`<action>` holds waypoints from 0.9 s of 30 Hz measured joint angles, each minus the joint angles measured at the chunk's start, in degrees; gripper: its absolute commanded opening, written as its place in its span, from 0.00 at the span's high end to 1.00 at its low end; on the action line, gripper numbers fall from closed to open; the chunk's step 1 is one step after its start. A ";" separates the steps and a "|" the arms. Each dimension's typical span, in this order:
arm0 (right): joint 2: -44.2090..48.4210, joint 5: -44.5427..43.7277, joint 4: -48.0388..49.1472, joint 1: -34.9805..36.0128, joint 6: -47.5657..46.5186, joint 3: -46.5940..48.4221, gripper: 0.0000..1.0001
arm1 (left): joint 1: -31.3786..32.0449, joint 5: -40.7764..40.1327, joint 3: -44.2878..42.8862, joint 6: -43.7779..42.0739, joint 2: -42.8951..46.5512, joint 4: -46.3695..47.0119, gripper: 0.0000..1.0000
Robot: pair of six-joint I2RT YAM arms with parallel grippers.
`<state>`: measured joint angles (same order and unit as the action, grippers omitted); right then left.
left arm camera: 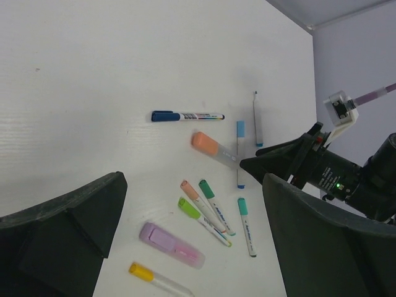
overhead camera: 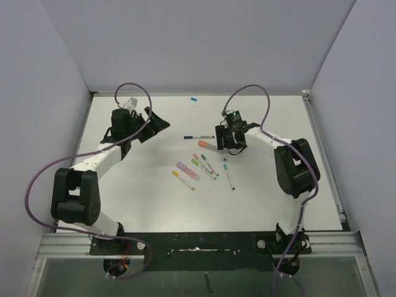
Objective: Open the pen caps
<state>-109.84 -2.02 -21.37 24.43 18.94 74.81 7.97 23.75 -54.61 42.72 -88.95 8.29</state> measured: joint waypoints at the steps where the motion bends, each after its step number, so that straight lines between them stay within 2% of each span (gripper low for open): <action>1: -0.17 0.00 0.04 0.00 0.20 0.13 0.39 | 0.15 -0.04 0.00 0.00 0.00 -0.20 0.08; 27: -5.35 3.34 2.89 -2.38 4.90 3.93 0.44 | 1.31 -1.92 0.00 -0.57 -0.02 -1.22 0.11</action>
<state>-115.20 1.32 -18.48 22.04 23.83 78.74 9.28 21.82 -54.61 42.15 -88.97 7.07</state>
